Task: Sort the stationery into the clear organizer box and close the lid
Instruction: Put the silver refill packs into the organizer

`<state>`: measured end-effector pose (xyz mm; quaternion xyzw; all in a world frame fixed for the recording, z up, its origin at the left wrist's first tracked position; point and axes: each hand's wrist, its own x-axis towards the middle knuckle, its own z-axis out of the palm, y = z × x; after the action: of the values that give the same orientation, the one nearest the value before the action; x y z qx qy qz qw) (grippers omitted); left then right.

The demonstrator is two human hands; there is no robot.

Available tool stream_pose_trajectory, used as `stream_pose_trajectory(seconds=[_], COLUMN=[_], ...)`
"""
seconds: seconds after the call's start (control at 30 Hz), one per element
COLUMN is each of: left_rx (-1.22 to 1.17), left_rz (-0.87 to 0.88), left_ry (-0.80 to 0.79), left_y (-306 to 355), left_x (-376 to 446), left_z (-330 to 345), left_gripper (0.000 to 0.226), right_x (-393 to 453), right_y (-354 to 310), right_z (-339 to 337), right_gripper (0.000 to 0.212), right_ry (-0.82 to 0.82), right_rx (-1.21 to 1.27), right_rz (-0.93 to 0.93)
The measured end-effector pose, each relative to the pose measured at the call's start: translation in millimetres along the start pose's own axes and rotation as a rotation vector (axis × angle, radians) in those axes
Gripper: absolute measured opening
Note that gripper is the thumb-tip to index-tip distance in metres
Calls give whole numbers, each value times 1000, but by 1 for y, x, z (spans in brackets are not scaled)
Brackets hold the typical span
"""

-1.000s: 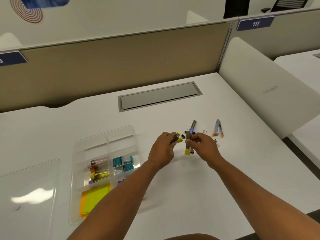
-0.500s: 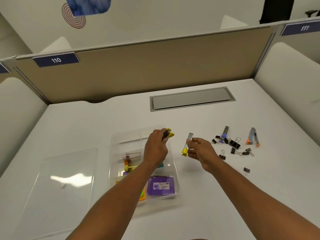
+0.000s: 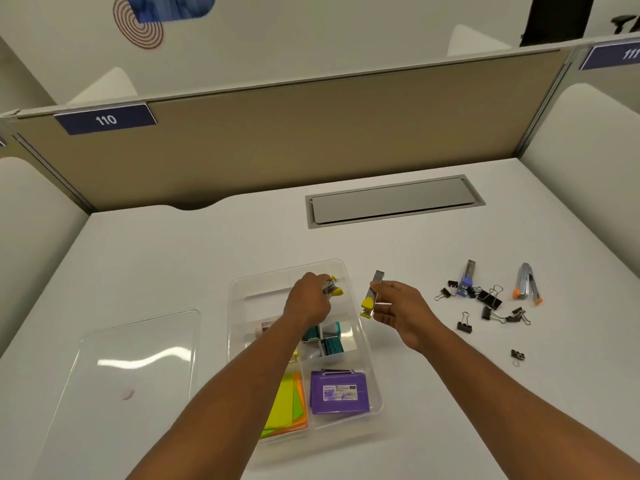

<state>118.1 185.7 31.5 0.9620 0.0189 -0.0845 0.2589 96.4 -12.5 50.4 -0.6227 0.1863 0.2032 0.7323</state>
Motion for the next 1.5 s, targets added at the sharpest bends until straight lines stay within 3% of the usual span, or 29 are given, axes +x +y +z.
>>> stream_pose_trajectory(seconds=[0.13, 0.3, 0.4, 0.57, 0.7, 0.77, 0.93, 1.07, 1.5], left_rx=[17, -15, -58, -219, -323, -351, -399, -419, -400], left_rz=[13, -19, -45, -39, -57, -96, -199, -197, -147], left_ry=[-80, -213, -234, 18, 235, 301, 415, 412, 376], left_y=[-1, -2, -7, -9, -8, -10, -21, -31, -36], left_x=[8, 14, 12, 1, -5, -8, -17, -24, -30], left_z=[0, 1, 2, 4, 1, -2, -9, -13, -14], left_gripper=[15, 50, 52, 43, 36, 32, 34, 35, 28], right_x=[3, 6, 8, 16, 25, 30, 49, 63, 68], right_y=[-1, -4, -8, -19, -31, -36, -34, -18, 1], right_z=[2, 5, 9, 23, 44, 57, 85, 92, 89], right_gripper=[21, 20, 18, 19, 30, 25, 25, 30, 42], right_ry=[15, -44, -58, -87, -102, -101, -67, -65, -136], right_rx=[-10, -84, -95, -267, -639, -903, -1464, -1720, -1741], right_rz=[25, 12, -12, -110, -345, -506, -650, -697, -818])
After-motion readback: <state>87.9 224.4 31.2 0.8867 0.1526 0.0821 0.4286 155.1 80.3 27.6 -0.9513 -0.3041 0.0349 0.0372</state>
